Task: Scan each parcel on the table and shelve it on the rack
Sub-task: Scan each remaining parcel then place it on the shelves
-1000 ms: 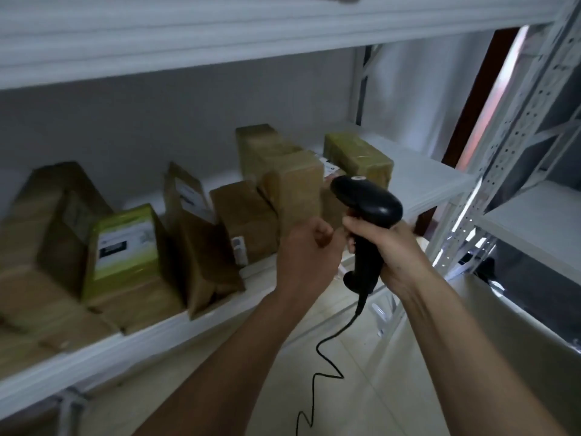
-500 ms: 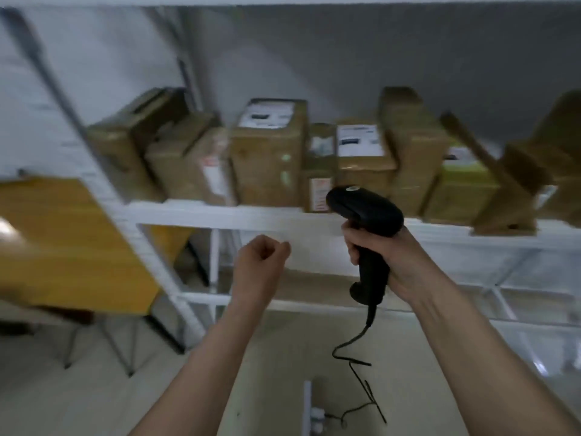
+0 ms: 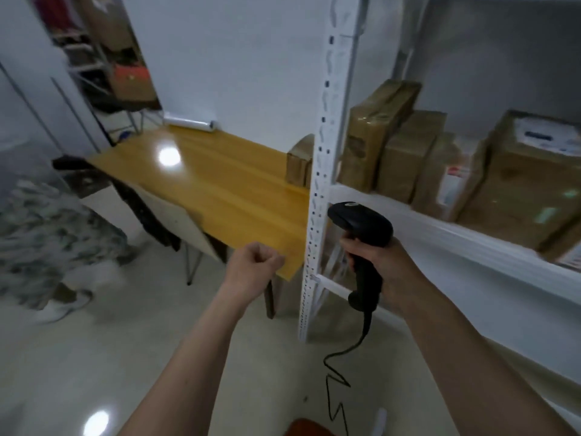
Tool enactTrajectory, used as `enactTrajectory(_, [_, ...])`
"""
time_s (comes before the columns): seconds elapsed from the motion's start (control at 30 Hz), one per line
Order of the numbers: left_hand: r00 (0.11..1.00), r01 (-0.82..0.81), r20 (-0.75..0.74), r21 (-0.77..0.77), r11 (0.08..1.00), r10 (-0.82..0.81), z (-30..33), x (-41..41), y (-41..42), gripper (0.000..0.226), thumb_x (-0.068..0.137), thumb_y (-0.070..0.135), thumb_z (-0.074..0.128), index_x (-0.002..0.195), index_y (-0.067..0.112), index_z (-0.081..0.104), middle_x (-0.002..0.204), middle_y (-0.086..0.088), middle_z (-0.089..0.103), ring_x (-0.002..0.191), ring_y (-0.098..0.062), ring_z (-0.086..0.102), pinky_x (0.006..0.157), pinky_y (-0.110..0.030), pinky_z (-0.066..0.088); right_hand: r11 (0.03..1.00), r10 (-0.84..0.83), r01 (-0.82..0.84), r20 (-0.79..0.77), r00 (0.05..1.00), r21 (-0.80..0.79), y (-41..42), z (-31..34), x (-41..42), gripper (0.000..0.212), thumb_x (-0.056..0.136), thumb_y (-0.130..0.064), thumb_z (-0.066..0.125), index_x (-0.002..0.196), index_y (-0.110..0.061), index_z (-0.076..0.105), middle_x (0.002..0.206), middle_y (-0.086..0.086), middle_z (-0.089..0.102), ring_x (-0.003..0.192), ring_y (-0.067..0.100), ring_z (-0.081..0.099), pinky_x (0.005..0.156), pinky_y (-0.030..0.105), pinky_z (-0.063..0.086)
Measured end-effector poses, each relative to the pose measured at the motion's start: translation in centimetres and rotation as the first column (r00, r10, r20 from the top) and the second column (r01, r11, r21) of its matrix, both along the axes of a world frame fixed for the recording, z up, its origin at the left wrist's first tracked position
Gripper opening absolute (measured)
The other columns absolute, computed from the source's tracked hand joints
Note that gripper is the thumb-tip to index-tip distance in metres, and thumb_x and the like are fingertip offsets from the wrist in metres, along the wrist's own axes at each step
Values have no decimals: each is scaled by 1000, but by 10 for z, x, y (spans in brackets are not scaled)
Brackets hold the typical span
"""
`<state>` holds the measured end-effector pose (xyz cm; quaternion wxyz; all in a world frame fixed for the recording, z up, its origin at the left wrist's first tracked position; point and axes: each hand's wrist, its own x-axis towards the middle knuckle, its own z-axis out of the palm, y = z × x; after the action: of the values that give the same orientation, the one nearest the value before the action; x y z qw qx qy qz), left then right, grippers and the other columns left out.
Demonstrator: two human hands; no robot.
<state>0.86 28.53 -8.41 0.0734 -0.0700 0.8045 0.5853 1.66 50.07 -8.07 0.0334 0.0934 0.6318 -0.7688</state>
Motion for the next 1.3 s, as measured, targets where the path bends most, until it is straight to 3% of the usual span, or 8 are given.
enactTrajectory(0.2, [997,-64,46,-1,998,64,-8,-35,-54,11,91,16,65,84,10,59,72,-1,57,65,-11,53,60,-22,46,997,75,-75,21,997,-30,-61,-12,-62,8,80,-3,74,76,-8,69,62,7,58,53,18,51,58,31,44])
enactTrajectory(0.43, [995,-69,72,-25,997,70,-11,-142,-85,11,90,20,67,85,12,62,81,-6,62,75,-17,60,70,-31,50,995,95,-93,62,993,-39,-112,-23,-168,10,83,-4,72,75,-9,67,61,2,59,51,16,52,52,28,46])
enactTrajectory(0.63, [996,35,86,-94,995,-27,-5,-245,-89,13,92,24,66,85,17,58,88,-4,61,82,-22,60,82,-42,51,999,-2,8,139,990,-40,-124,-22,-259,10,83,-5,73,78,-7,64,62,5,58,54,21,50,58,35,42])
enactTrajectory(0.83, [992,61,114,-120,991,-48,-11,-308,-106,12,94,26,64,85,23,57,96,-3,60,92,-24,59,88,-42,51,997,-48,58,193,980,-47,-138,-19,-321,12,83,-5,73,74,-8,65,58,2,60,50,18,53,52,32,44])
enactTrajectory(1.0, [981,185,96,-166,969,-171,-12,-366,-94,14,96,29,61,105,19,59,110,-5,60,105,-27,58,90,-42,48,981,-167,184,208,964,-64,-135,-16,-358,15,80,-6,76,68,-10,67,52,1,61,45,16,55,50,30,45])
enactTrajectory(1.07, [970,240,89,-183,953,-227,-14,-391,-82,26,95,30,61,117,15,59,115,-6,60,105,-26,58,88,-41,49,972,-216,231,217,952,-47,-132,-15,-370,17,79,-8,78,64,-11,69,53,3,62,46,19,55,52,32,46])
enactTrajectory(1.2, [934,357,93,-157,921,-346,-27,-448,-60,36,93,28,64,123,11,57,113,-6,60,83,-15,57,60,-23,44,940,-313,335,236,920,-62,-130,-18,-398,14,77,-8,78,67,-11,70,55,5,60,47,18,55,50,29,47])
enactTrajectory(1.3, [906,417,141,-143,898,-398,-42,-494,-55,43,92,29,66,129,15,51,109,0,54,82,-11,53,65,-24,42,904,-396,423,255,882,-59,-131,-22,-424,9,78,-7,77,82,-6,69,59,4,62,48,15,57,48,25,48])
